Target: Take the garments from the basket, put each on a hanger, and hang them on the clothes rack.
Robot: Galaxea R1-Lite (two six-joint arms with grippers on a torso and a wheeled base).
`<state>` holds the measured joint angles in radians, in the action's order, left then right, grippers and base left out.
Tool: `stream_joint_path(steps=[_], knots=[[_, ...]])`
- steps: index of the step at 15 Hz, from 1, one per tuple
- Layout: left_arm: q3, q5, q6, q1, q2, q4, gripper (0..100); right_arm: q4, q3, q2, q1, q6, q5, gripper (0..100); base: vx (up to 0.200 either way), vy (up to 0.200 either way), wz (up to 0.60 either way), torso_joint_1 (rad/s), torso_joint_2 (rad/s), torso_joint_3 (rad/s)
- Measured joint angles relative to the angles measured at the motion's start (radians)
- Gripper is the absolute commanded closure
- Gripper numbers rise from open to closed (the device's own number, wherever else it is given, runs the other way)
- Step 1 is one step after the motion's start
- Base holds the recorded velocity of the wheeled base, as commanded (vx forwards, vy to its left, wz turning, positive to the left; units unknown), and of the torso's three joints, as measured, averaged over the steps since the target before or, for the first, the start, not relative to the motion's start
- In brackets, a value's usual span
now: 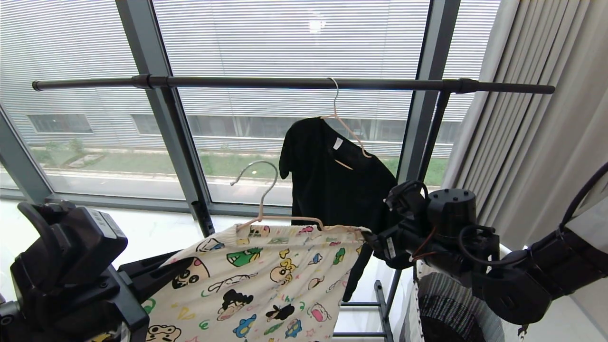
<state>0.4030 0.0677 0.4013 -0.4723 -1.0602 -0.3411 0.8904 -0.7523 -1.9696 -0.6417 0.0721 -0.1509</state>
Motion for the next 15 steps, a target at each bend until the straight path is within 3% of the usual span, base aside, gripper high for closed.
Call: stream_joint_path(steps=[4,7,11,15], knots=[[-0.008,0.0,0.025,0.0,-0.019,-0.002,100,-0.037,-0.033,0.024,0.026,0.027,0.065,0,0.0,0.0,0.0,0.0,0.0,0.0],[-0.005,-0.004,0.052,0.0,-0.063,-0.063,100,-0.217,-0.123,0.077,0.035,0.028,0.152,0,0.0,0.0,0.0,0.0,0.0,0.0],[-0.007,-0.023,0.053,0.004,-0.15,-0.231,100,-0.429,-0.221,0.181,0.039,0.038,0.284,0,0.0,0.0,0.0,0.0,0.0,0.0],[-0.013,-0.024,0.059,-0.004,-0.206,-0.273,100,-0.606,-0.262,0.311,0.03,0.051,0.388,0,0.0,0.0,0.0,0.0,0.0,0.0]])
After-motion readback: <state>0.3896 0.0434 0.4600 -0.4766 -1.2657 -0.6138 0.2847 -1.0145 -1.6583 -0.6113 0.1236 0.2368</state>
